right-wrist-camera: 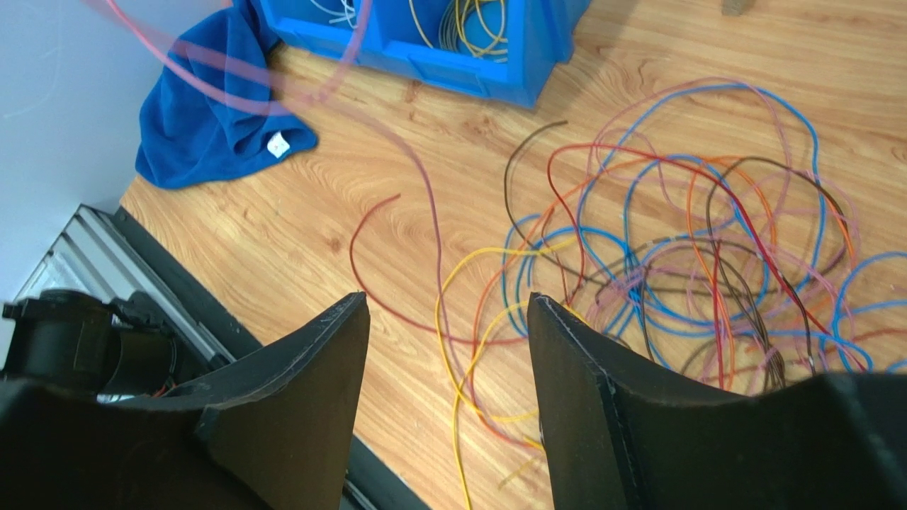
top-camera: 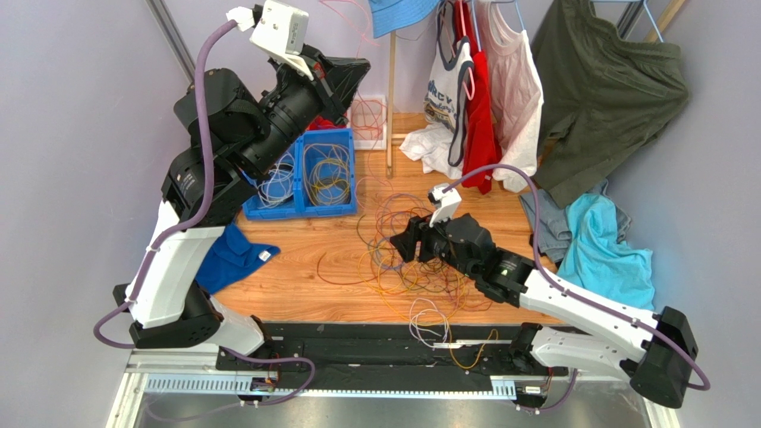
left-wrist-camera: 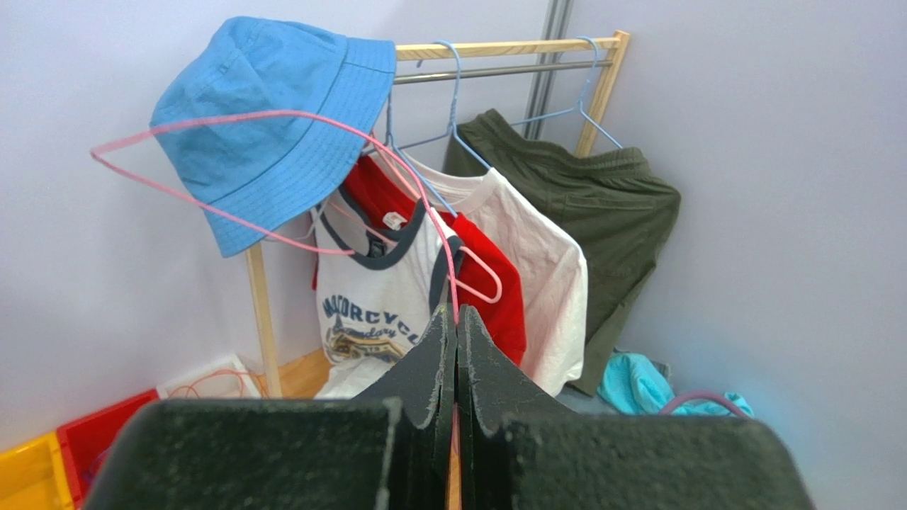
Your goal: Untangle the cables
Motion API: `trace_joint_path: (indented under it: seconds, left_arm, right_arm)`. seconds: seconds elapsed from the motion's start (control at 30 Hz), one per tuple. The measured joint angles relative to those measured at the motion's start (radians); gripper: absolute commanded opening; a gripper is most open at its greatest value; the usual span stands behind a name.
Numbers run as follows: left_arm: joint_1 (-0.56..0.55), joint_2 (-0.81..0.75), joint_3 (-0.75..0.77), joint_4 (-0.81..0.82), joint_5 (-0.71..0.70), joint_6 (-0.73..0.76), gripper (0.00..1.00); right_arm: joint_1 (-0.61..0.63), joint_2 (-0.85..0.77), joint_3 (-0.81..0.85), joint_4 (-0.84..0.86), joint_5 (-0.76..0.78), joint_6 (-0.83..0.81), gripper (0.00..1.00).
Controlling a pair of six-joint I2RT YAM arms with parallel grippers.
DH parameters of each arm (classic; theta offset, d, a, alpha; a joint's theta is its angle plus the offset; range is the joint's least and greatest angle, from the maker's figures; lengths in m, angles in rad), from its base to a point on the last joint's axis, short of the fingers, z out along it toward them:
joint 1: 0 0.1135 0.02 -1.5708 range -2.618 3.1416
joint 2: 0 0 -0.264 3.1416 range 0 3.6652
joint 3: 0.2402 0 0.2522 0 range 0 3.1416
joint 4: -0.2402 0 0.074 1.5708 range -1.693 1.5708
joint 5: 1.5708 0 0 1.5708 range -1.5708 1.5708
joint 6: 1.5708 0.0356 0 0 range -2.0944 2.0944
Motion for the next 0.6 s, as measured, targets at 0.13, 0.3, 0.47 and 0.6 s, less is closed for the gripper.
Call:
trace_joint_path:
  seconds: [0.13,0.3,0.47,0.6]
  left_arm:
    - [0.0,-0.004,-0.001,-0.004,0.013,-0.004,0.0]
    - [0.0,-0.026,-0.011,-0.004,0.023,-0.012,0.0]
    - [0.0,-0.075,-0.065,-0.005,0.018,-0.015,0.0]
    - [0.0,-0.125,-0.142,-0.01,-0.056,0.002,0.0]
  right_arm:
    - [0.0,0.077,0.031,0.069,0.006,0.001,0.6]
    - [0.0,0.153,0.061,0.146,0.014,0.008,0.27]
    - [0.0,0.212,0.087,0.143,0.054,0.025,0.0]
    - [0.002,0.105,0.085,0.022,0.103,0.03,0.0]
